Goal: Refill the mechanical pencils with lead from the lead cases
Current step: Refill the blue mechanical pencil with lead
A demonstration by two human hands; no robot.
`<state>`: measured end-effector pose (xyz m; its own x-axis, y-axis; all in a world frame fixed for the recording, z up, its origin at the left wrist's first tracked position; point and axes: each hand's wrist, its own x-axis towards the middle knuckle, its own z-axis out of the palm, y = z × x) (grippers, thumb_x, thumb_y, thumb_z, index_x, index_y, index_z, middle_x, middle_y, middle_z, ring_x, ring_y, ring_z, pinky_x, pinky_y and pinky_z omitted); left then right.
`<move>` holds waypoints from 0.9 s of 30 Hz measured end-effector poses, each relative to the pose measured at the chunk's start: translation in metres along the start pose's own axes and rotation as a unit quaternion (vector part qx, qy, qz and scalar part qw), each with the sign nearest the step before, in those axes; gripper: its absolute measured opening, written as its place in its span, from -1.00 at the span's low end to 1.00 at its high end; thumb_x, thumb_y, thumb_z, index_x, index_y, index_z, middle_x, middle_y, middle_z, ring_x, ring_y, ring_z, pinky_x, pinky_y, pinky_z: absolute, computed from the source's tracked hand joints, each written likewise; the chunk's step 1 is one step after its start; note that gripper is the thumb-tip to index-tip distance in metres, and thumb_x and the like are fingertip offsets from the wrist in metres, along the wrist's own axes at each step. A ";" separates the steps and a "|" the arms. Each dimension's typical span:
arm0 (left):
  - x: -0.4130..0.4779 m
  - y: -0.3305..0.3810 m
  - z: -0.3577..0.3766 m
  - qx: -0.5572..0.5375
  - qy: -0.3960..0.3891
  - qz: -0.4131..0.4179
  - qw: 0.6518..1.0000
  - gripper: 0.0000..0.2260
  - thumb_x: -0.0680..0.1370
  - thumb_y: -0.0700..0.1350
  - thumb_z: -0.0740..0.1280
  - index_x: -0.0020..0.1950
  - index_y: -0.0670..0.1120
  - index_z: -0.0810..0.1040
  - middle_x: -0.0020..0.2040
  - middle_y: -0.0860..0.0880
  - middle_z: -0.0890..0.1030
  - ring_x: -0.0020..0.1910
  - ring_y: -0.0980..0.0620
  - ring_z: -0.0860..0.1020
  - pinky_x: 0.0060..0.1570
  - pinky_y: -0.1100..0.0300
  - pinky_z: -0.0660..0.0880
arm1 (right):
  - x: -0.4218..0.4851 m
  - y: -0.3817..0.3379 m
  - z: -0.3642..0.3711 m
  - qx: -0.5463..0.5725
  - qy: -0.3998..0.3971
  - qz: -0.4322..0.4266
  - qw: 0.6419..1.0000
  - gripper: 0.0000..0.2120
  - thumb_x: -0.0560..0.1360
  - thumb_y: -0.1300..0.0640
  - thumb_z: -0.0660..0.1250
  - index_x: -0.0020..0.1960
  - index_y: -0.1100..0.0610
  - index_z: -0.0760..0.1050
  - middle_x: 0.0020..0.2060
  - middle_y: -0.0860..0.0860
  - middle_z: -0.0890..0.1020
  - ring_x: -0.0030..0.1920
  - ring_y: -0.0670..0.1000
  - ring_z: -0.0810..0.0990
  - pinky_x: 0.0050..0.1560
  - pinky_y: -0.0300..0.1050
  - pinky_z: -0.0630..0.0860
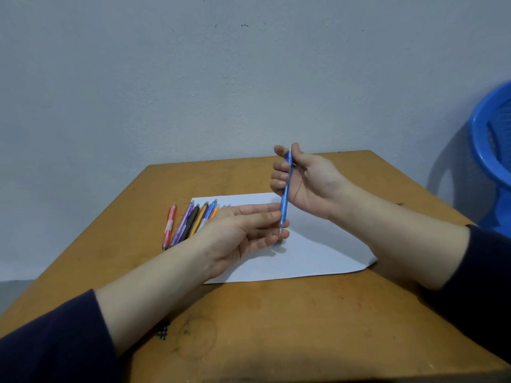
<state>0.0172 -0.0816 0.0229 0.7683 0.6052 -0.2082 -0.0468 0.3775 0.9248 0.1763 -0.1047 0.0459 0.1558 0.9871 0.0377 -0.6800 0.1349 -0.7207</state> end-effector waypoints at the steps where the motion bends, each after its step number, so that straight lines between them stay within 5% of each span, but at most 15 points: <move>1: 0.000 -0.001 -0.001 0.006 0.007 0.014 1.000 -0.79 0.46 -0.29 0.36 0.09 -0.24 0.60 -0.14 -0.19 0.68 -0.24 -0.04 0.66 -0.29 0.30 0.59 | 0.001 0.001 0.000 -0.020 -0.003 -0.005 1.000 -0.69 0.66 0.03 -0.02 0.05 0.17 0.44 -0.41 0.01 0.38 -0.45 -0.05 0.34 -0.42 -0.23 0.39; 7: 0.005 -0.004 -0.004 0.066 0.063 0.116 0.989 -0.78 0.49 -0.29 0.37 0.13 -0.21 0.60 -0.14 -0.15 0.69 -0.28 0.03 0.66 -0.30 0.31 0.54 | -0.001 0.002 -0.005 -0.218 0.002 -0.051 0.975 -0.71 0.62 0.26 0.10 0.32 0.16 0.40 -0.21 0.06 0.51 -0.25 -0.02 0.46 -0.15 -0.22 0.47; 12: 0.008 -0.004 -0.009 0.178 0.098 0.187 0.961 -0.81 0.50 -0.28 0.38 0.10 -0.15 0.63 -0.16 -0.13 0.71 -0.22 0.02 0.67 -0.19 0.27 0.58 | 0.001 0.002 -0.008 -0.247 0.032 -0.035 0.968 -0.80 0.54 0.32 0.25 0.14 0.24 0.54 -0.32 0.03 0.53 -0.28 -0.08 0.51 -0.15 -0.23 0.45; 15: 0.015 -0.006 -0.016 0.332 0.125 0.245 0.902 -0.84 0.52 -0.16 0.40 0.07 0.02 0.65 -0.10 0.06 0.71 -0.07 0.14 0.65 -0.03 0.30 0.53 | 0.006 -0.002 -0.013 -0.278 0.106 -0.019 0.955 -0.79 0.50 0.31 0.33 0.13 0.31 0.54 -0.34 0.03 0.52 -0.32 -0.07 0.48 -0.24 -0.25 0.42; 19: 0.024 -0.008 -0.027 0.585 0.126 0.223 0.769 -0.68 0.54 -0.01 0.36 0.30 0.05 0.53 0.25 0.16 0.50 0.28 0.23 0.39 0.21 0.37 0.23 | 0.007 -0.015 -0.023 -0.434 0.170 -0.022 0.885 -0.76 0.46 0.31 0.40 0.10 0.35 0.56 -0.32 0.10 0.52 -0.36 -0.03 0.43 -0.31 -0.24 0.45; 27: 0.029 -0.009 -0.032 0.667 0.077 0.121 0.731 -0.49 0.61 0.11 0.18 0.52 -0.02 0.21 0.56 0.05 0.13 0.53 0.10 0.04 0.51 0.07 -0.01 | 0.012 -0.029 -0.039 -0.633 0.222 0.015 0.742 -0.83 0.40 0.29 0.45 -0.01 0.28 0.61 -0.27 0.15 0.59 -0.38 0.00 0.50 -0.24 -0.15 0.52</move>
<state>0.0194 -0.0450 -0.0020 0.7543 0.6523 0.0740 0.5745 -0.7104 0.4065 0.2259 -0.0997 0.0408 0.5655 0.8245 -0.0213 0.4851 -0.3534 -0.7999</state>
